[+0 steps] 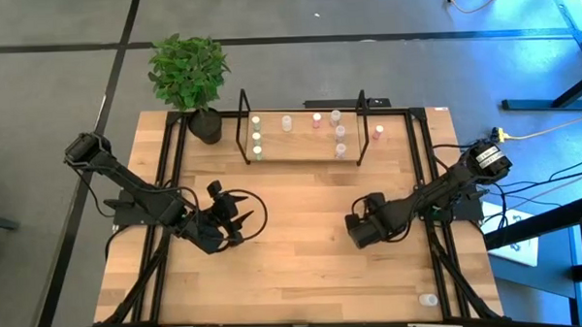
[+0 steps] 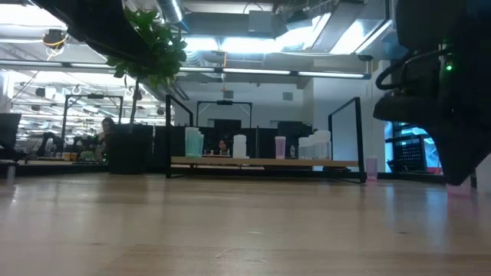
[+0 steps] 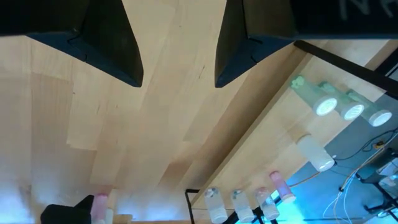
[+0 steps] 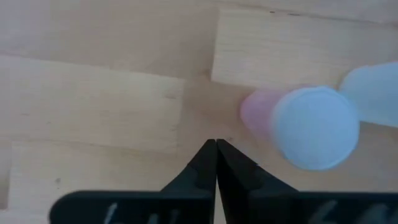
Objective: Pick and place medicine bottles onto shelf by color
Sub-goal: Put the bottom pink medicine bottle on the shelf aligned with the other pink medicine bottle
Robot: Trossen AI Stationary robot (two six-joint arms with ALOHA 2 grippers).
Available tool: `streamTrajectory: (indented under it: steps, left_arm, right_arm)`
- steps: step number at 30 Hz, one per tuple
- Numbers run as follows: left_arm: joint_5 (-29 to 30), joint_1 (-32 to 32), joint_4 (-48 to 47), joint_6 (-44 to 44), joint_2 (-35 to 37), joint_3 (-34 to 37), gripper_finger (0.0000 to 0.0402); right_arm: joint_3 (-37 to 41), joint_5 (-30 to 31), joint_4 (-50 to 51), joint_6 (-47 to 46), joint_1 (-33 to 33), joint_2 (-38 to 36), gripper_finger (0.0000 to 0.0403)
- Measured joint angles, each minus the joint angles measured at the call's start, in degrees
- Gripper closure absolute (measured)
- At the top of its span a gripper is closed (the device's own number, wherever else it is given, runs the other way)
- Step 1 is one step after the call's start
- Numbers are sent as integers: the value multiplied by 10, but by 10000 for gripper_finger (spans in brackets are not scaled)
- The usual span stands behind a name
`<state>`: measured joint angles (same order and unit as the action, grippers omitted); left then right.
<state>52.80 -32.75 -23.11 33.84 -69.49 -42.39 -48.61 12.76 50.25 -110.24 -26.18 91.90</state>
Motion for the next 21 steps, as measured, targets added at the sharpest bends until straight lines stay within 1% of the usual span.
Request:
streamTrajectory:
  steps: [3,7,10,13,16,18,21]
  left_arm:
    - [0,0,0,0,0,0,208]
    - [0,0,0,0,0,0,208]
    - [0,0,0,0,0,0,208]
    - [0,0,0,1,0,0,208]
    - [0,0,0,1,0,0,208]
    - [0,0,0,1,0,0,208]
    - [0,0,0,1,0,0,208]
  right_arm:
    - [-20,1,0,6,-11,0,397]
    - [-74,37,20,25,-27,0,395]
    - [-127,55,83,20,-30,0,394]
    - [-171,56,161,8,-30,0,396]
    - [-198,40,201,42,-25,0,395]
    - [-209,15,228,88,-14,0,389]
    - [-218,-25,235,142,4,0,376]
